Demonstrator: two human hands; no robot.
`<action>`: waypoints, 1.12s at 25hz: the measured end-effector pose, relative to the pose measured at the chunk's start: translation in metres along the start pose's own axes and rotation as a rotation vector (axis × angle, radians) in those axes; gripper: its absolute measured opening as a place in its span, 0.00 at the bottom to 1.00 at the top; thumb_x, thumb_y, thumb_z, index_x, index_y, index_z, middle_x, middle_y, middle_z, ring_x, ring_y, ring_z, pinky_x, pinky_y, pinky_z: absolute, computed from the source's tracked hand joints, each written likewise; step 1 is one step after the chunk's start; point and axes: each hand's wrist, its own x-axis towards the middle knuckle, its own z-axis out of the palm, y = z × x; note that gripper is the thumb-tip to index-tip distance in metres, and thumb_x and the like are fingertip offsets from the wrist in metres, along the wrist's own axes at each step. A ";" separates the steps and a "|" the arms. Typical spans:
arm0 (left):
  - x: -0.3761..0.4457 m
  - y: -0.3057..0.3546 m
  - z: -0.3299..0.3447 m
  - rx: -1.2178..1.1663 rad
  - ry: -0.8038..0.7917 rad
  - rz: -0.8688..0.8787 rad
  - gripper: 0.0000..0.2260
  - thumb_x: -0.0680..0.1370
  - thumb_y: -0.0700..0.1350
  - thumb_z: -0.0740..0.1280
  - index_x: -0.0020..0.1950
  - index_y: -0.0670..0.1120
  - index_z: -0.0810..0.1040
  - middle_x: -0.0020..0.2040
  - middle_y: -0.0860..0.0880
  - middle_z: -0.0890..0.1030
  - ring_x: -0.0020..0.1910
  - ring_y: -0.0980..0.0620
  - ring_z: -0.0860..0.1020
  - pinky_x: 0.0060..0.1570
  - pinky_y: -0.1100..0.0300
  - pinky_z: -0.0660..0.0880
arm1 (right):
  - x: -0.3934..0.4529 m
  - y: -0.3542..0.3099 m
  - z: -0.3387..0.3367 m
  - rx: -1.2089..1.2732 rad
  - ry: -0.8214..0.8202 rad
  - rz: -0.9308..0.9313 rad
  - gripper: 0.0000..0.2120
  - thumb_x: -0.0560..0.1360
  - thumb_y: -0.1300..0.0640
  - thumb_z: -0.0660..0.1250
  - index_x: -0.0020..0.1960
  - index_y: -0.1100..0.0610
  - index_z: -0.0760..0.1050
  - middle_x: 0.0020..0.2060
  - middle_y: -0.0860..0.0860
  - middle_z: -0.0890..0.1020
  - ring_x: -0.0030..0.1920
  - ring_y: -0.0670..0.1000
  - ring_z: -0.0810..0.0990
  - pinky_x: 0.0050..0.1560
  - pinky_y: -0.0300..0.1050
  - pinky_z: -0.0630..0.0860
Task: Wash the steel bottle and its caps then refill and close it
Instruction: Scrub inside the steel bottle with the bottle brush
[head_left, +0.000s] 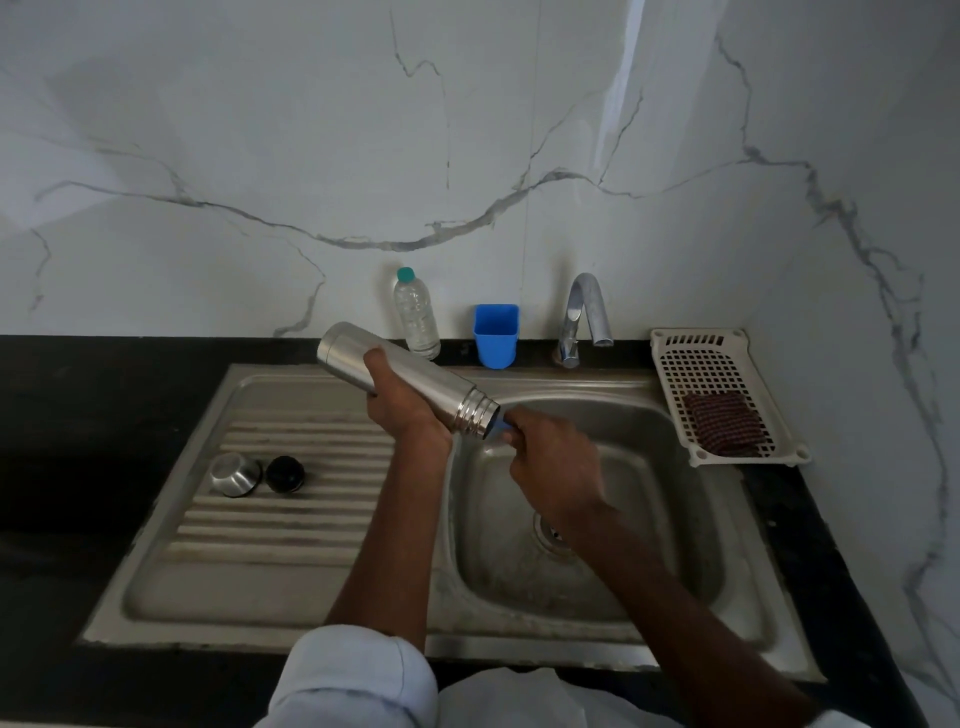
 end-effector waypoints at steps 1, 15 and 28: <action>0.000 -0.002 -0.001 0.005 -0.001 0.015 0.25 0.76 0.60 0.73 0.65 0.45 0.79 0.55 0.42 0.85 0.49 0.44 0.86 0.49 0.45 0.86 | 0.001 0.006 0.003 0.018 -0.008 -0.013 0.03 0.81 0.53 0.65 0.52 0.48 0.78 0.39 0.45 0.80 0.38 0.47 0.79 0.40 0.45 0.76; 0.020 0.014 -0.015 -0.131 0.086 0.130 0.22 0.77 0.56 0.73 0.65 0.44 0.78 0.55 0.43 0.85 0.49 0.43 0.87 0.50 0.43 0.85 | 0.009 0.095 -0.005 0.218 -0.192 0.028 0.12 0.82 0.55 0.68 0.43 0.59 0.84 0.32 0.49 0.79 0.34 0.49 0.76 0.40 0.46 0.70; 0.006 0.009 -0.016 -0.103 0.109 0.130 0.23 0.78 0.56 0.73 0.67 0.44 0.77 0.56 0.42 0.85 0.48 0.44 0.87 0.47 0.47 0.86 | 0.010 0.088 -0.005 0.154 -0.325 -0.012 0.16 0.82 0.49 0.66 0.38 0.53 0.79 0.31 0.48 0.76 0.34 0.48 0.74 0.42 0.50 0.73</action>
